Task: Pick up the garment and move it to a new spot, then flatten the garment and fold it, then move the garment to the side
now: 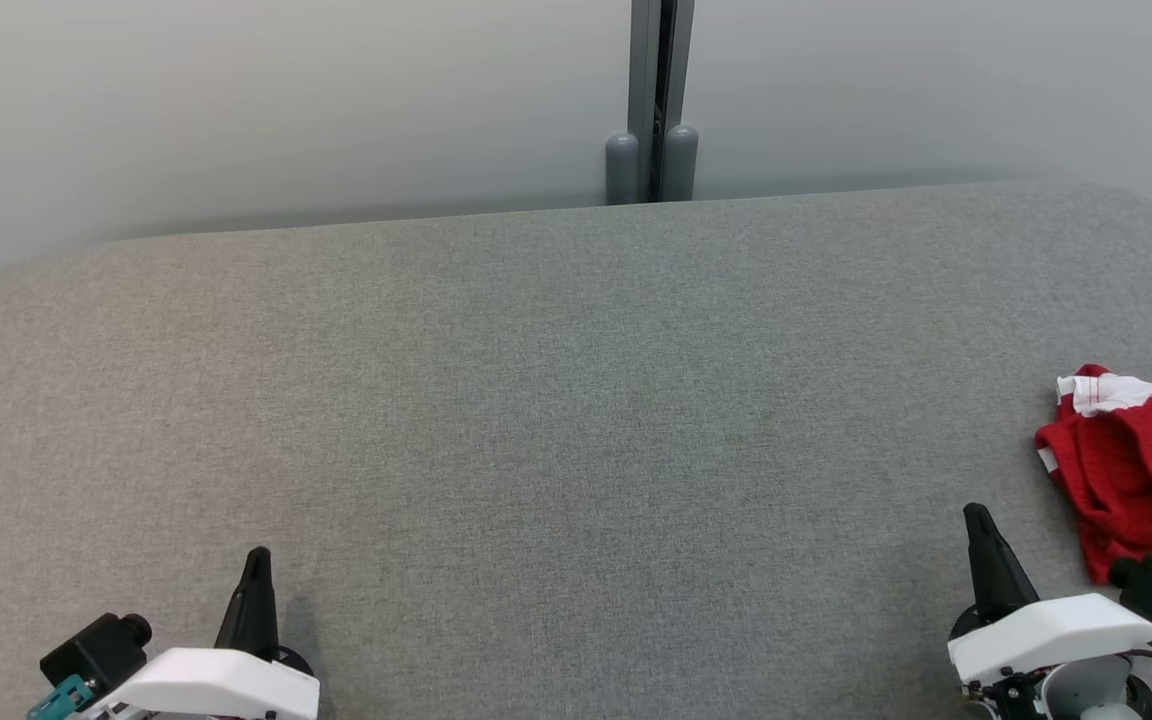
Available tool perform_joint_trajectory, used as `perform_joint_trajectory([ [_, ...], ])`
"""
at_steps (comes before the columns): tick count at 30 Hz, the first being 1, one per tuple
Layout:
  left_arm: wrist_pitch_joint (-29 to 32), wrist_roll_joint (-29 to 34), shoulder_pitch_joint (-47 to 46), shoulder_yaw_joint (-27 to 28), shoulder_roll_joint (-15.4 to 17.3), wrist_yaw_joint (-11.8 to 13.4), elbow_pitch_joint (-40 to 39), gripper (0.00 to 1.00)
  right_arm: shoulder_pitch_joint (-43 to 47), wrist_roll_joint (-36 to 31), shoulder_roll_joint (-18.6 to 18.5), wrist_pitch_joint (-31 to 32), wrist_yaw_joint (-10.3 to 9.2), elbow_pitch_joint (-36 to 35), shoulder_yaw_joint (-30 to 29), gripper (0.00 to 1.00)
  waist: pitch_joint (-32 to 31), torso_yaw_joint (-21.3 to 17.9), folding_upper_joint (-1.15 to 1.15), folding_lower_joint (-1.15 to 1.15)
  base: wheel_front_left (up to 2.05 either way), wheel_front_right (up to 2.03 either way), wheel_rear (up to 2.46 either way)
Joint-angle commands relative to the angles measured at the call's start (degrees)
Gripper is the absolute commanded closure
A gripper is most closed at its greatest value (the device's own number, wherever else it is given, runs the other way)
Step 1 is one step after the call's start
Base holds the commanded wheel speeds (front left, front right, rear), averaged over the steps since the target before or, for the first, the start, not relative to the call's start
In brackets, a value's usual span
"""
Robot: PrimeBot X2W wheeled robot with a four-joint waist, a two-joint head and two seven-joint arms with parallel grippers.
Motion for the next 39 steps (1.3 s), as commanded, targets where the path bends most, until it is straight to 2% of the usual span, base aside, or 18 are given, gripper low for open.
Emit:
perform_joint_trajectory([
  [1,0.37,-1.88,-1.54,0.49,0.34,-0.58,-1.05,1.0,-0.23,1.94,-0.49,0.48,0.01,-1.15,-0.47,1.0,-0.04,0.02,0.0,0.0,0.0,0.0,0.0],
  [20,3.88,-15.3,-2.45,2.27,0.45,-2.18,-3.04,1.0,0.17,16.22,-0.65,4.05,0.01,-4.06,-2.34,1.0,-0.71,0.39,0.0,0.0,0.0,0.0,0.0],
  [39,6.65,-25.95,-3.04,3.7,0.53,-3.47,-4.6,1.0,0.6,27.51,-0.79,6.96,0.01,-6.34,-3.8,1.0,-1.35,0.74,0.0,0.0,0.0,0.0,0.0],
])
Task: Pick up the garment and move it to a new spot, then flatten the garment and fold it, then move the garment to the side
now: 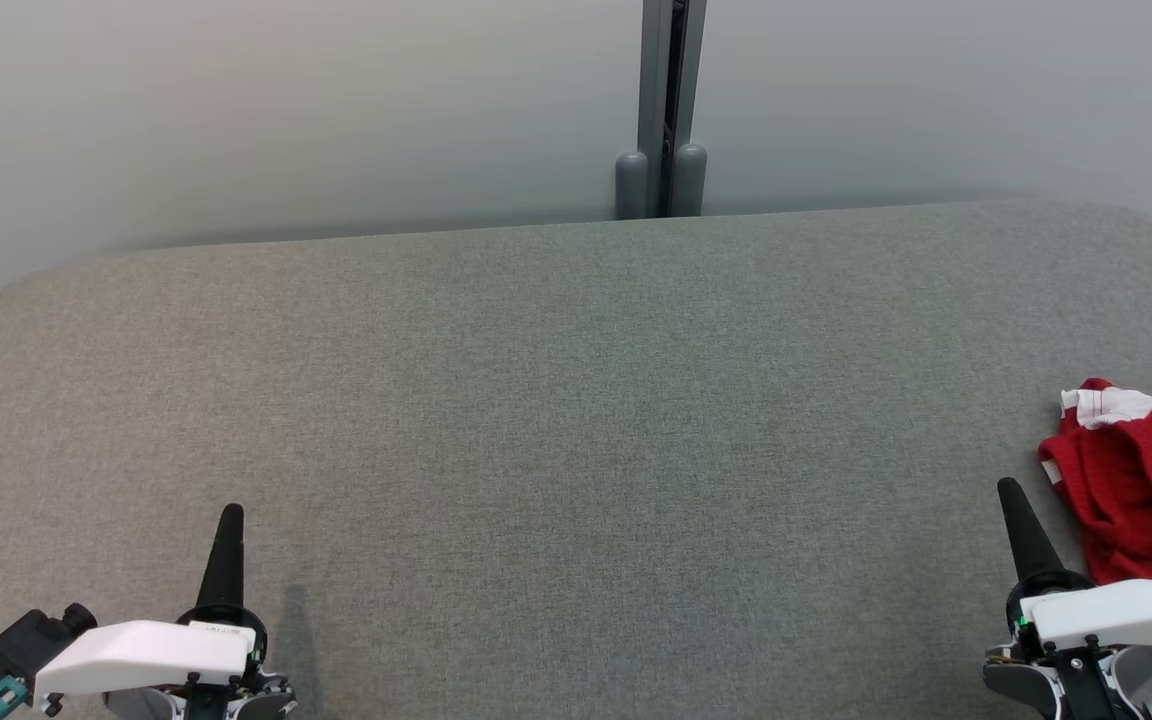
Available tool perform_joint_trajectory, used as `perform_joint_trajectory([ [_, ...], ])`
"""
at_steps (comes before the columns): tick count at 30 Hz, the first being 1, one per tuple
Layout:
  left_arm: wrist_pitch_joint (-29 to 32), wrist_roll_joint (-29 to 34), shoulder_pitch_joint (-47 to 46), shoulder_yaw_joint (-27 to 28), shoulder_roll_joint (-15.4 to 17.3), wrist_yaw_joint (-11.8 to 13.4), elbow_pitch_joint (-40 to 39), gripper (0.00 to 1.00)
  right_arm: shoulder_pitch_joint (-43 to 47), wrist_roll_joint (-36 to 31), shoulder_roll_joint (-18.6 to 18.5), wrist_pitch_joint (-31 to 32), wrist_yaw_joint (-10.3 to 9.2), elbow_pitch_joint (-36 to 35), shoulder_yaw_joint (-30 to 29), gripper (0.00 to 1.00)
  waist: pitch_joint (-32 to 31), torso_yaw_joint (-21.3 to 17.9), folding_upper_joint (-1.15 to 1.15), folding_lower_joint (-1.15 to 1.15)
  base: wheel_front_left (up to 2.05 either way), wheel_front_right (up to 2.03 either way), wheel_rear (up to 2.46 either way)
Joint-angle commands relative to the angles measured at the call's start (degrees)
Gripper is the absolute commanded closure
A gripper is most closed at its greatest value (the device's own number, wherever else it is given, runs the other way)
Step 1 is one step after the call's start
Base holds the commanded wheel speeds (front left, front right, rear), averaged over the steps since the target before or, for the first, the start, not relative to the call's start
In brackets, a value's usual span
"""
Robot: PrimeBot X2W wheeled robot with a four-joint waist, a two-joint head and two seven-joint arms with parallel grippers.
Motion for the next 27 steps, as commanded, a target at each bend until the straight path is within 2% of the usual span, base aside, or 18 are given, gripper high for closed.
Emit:
perform_joint_trajectory([
  [1,0.29,-1.17,-1.48,0.4,0.35,-0.53,-0.66,1.0,0.11,1.04,-0.56,0.24,0.01,-0.8,-0.31,1.0,-0.02,0.01,0.0,0.0,0.0,0.0,0.0],
  [27,3.53,-13.75,-2.17,2.09,0.44,-2.06,-2.5,1.0,0.56,14.49,-0.71,3.71,0.01,-3.5,-2.05,1.0,-0.94,0.52,0.0,0.0,0.0,0.0,0.0],
])
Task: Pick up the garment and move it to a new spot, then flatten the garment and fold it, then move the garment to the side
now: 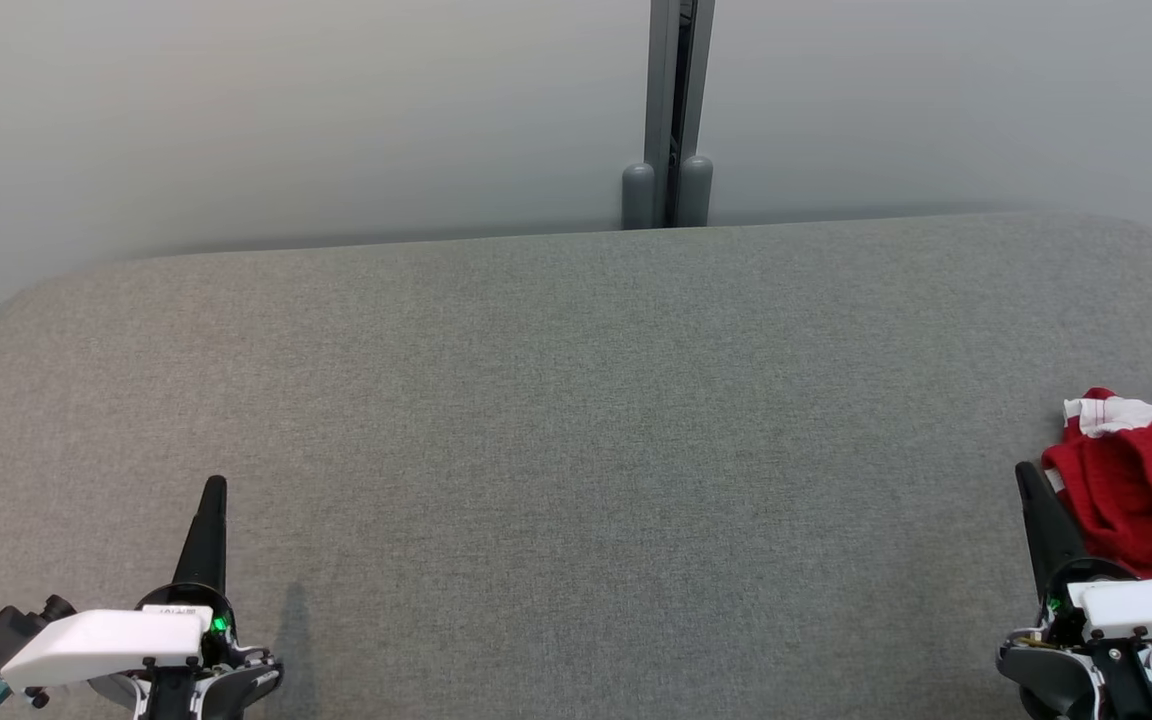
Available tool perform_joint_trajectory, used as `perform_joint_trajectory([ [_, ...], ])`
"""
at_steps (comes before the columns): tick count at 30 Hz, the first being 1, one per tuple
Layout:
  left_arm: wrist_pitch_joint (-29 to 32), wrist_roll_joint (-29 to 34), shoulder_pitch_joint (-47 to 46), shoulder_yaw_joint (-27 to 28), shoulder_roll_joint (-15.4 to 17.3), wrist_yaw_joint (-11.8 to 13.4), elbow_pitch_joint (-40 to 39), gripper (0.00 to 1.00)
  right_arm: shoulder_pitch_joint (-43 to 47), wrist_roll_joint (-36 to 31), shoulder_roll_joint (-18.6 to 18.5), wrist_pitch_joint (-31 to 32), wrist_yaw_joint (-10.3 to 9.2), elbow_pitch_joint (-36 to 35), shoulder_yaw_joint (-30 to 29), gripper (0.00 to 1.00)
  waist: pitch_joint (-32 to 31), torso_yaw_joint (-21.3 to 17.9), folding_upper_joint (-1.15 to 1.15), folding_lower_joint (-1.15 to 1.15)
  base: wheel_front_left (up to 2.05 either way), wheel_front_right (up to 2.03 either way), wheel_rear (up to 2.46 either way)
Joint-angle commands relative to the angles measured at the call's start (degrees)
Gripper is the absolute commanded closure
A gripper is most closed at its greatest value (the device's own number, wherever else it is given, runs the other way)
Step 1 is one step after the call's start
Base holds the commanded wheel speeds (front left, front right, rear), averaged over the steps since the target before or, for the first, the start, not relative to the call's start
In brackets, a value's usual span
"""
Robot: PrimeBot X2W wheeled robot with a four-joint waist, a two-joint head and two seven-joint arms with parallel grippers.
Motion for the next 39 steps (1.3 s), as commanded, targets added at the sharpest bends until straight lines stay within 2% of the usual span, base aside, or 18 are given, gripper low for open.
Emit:
perform_joint_trajectory([
  [1,0.27,-1.4,-1.25,0.46,0.35,-0.5,-0.6,1.0,0.24,1.51,-0.54,0.63,0.02,-0.7,-0.36,1.0,-0.07,0.04,0.0,0.0,0.0,0.0,0.0],
  [25,2.63,-10.42,-1.79,1.65,0.4,-1.65,-1.88,1.0,0.68,11.32,-0.67,3.05,0.02,-2.61,-1.58,1.0,-0.88,0.48,0.0,0.0,0.0,0.0,0.0],
  [39,2.71,-10.51,-1.65,1.65,0.4,-1.58,-1.86,1.0,0.69,11.25,-0.66,3.05,0.02,-2.63,-1.58,1.0,-0.9,0.5,0.0,0.0,0.0,0.0,0.0],
])
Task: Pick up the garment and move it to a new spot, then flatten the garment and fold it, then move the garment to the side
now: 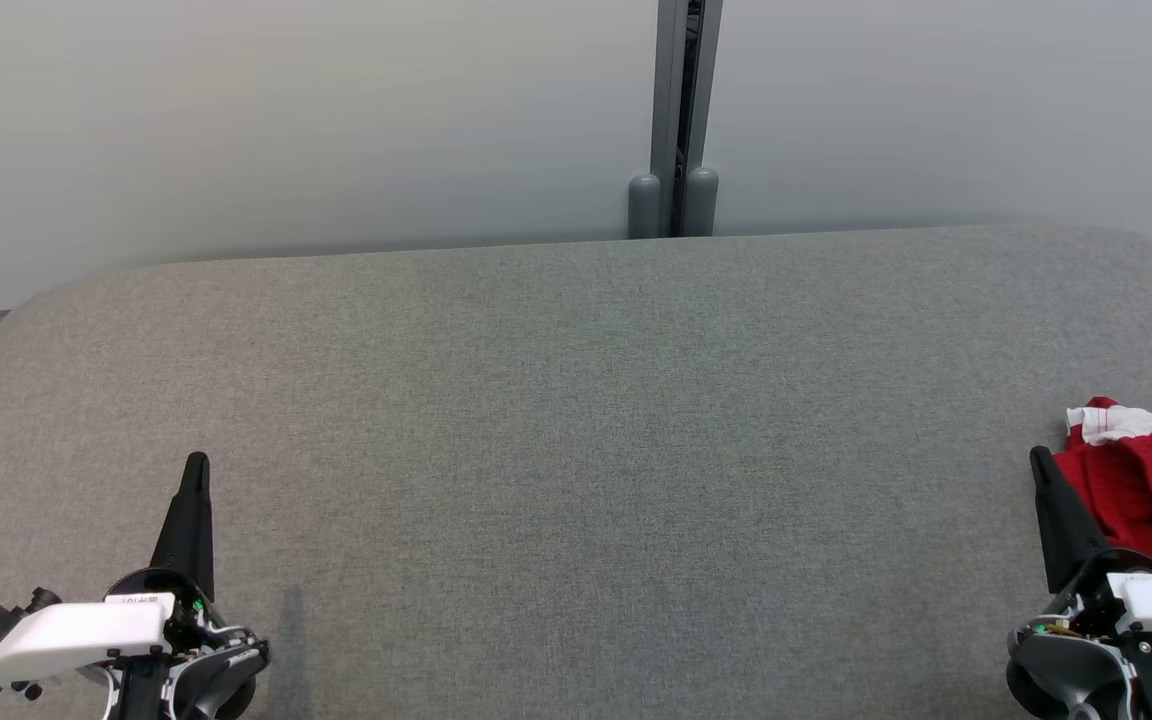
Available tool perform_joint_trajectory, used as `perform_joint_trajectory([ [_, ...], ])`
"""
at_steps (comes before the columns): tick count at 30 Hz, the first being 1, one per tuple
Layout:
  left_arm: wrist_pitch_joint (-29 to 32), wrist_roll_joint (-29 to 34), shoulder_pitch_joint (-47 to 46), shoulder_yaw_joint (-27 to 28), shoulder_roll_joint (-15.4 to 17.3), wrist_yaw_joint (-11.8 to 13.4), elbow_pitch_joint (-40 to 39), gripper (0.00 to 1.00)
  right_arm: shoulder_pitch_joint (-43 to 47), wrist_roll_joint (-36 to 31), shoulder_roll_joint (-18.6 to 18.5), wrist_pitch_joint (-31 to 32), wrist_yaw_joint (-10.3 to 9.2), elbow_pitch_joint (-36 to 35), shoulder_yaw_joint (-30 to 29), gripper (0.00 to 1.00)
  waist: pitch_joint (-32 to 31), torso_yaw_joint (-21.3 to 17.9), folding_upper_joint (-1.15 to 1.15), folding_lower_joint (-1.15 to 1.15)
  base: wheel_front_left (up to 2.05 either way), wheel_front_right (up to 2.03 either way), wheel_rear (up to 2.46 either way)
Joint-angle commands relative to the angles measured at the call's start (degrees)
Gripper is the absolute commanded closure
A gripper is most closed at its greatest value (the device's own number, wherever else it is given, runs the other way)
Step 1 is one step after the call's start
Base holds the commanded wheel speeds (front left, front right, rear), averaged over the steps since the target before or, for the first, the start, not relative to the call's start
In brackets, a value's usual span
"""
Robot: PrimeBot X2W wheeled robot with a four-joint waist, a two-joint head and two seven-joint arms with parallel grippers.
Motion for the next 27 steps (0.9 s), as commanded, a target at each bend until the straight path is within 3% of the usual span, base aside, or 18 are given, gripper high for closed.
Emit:
perform_joint_trajectory([
  [1,0.18,-0.09,-0.81,0.23,0.3,-0.23,-0.2,1.0,0.51,0.14,-0.54,0.22,0.01,-0.22,-0.09,1.0,0.0,0.0,0.0,0.0,0.0,0.0,0.0],
  [27,0.18,-0.09,-0.81,0.23,0.3,-0.23,-0.2,1.0,0.51,0.14,-0.55,0.21,0.01,-0.21,-0.08,1.0,0.0,0.0,0.0,0.0,0.0,0.0,0.0],
])
